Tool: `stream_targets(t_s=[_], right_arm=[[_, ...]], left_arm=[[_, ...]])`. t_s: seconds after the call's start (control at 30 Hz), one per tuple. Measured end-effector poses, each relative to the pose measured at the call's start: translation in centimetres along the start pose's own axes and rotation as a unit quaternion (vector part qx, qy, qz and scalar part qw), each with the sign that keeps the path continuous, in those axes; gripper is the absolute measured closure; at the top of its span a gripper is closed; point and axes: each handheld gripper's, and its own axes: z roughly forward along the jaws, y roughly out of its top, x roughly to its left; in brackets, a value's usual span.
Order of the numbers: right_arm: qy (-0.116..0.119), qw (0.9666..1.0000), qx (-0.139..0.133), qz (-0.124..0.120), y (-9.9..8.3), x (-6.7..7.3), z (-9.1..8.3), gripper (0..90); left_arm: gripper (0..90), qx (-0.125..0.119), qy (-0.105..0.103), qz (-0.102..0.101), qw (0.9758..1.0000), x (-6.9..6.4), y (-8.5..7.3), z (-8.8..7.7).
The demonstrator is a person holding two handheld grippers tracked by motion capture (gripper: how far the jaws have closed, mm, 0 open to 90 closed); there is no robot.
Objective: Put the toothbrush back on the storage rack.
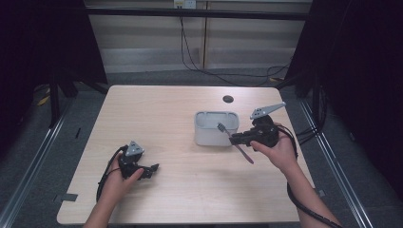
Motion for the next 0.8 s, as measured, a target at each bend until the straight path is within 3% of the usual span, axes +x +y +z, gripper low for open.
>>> stream_targets(t_s=[0.8], right_arm=[[-0.003, 0.9986, -0.050, 0.017, 1.1, -0.5, -1.1, 80.7]], left_arm=[[14.5, 0.000, 0.000, 0.000, 1.0000, 0.0, 0.0, 0.0]])
